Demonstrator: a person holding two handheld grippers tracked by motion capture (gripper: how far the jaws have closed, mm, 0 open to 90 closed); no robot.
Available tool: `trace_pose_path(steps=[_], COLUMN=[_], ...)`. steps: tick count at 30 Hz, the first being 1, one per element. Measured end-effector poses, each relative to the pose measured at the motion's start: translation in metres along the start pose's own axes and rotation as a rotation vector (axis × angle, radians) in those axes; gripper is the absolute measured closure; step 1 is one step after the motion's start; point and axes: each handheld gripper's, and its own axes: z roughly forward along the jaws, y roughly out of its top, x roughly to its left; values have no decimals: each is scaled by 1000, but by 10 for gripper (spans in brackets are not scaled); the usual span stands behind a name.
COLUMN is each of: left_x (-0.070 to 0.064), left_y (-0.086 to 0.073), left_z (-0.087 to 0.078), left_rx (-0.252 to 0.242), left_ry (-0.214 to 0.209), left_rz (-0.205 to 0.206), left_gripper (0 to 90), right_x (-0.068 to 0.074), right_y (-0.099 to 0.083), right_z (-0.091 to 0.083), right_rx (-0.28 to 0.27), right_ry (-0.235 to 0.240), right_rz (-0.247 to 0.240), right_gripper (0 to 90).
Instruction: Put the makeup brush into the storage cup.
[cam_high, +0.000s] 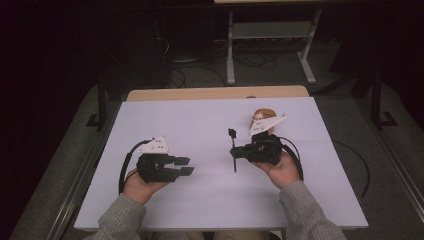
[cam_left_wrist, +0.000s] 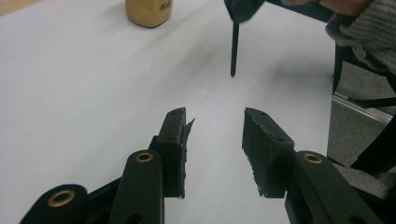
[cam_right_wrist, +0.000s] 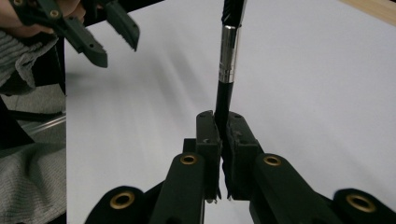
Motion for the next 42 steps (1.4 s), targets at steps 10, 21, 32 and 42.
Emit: trace_pose_path(steps=[10, 21, 32, 42], left_x=[4, 7, 9, 11], left_y=[-16, -33, -42, -47], left_z=[-7, -13, -20, -20], left_rx=[-8, -2, -9, -5], left_ry=[27, 72, 93, 99], left_rz=[-25, -35, -48, -50], left_gripper=[583, 570, 552, 544], right_x=[-14, -33, -47, -65], right_y=[5, 9, 19, 27], right_z=[-16, -34, -47, -54], right_rx=[-18, -37, -40, -52], right_ry=[-29, -65, -106, -123], right_rz=[21, 53, 62, 86], right_gripper=[848, 848, 848, 848])
